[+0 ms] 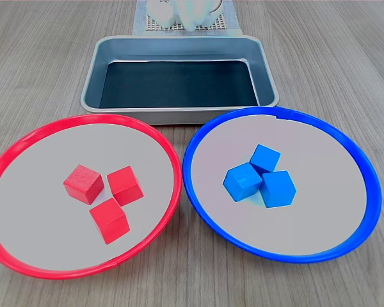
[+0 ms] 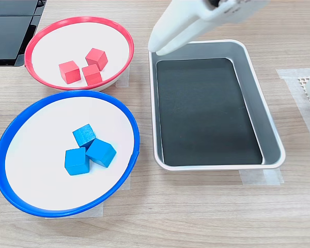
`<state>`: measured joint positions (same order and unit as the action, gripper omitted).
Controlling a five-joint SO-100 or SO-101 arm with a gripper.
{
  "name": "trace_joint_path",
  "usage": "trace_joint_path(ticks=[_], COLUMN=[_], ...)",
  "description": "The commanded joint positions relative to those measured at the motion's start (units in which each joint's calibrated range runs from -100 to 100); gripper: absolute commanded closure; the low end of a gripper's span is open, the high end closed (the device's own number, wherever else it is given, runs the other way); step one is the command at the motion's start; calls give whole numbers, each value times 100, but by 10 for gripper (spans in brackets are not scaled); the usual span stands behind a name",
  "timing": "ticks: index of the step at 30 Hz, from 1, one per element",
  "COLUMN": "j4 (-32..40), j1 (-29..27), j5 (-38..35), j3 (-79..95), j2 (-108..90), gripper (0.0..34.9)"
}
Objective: Relocate any misplaced blocks to their matching dishes.
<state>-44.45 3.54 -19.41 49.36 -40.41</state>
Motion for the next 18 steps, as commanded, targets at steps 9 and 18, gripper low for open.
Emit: trace_joint_path(ticks=[9,18], j4=[966,1057], j1=[-20,-208], j5=[1026,1661], j3=[1632,3143], j2=[-1695,-3520], gripper=[346,346])
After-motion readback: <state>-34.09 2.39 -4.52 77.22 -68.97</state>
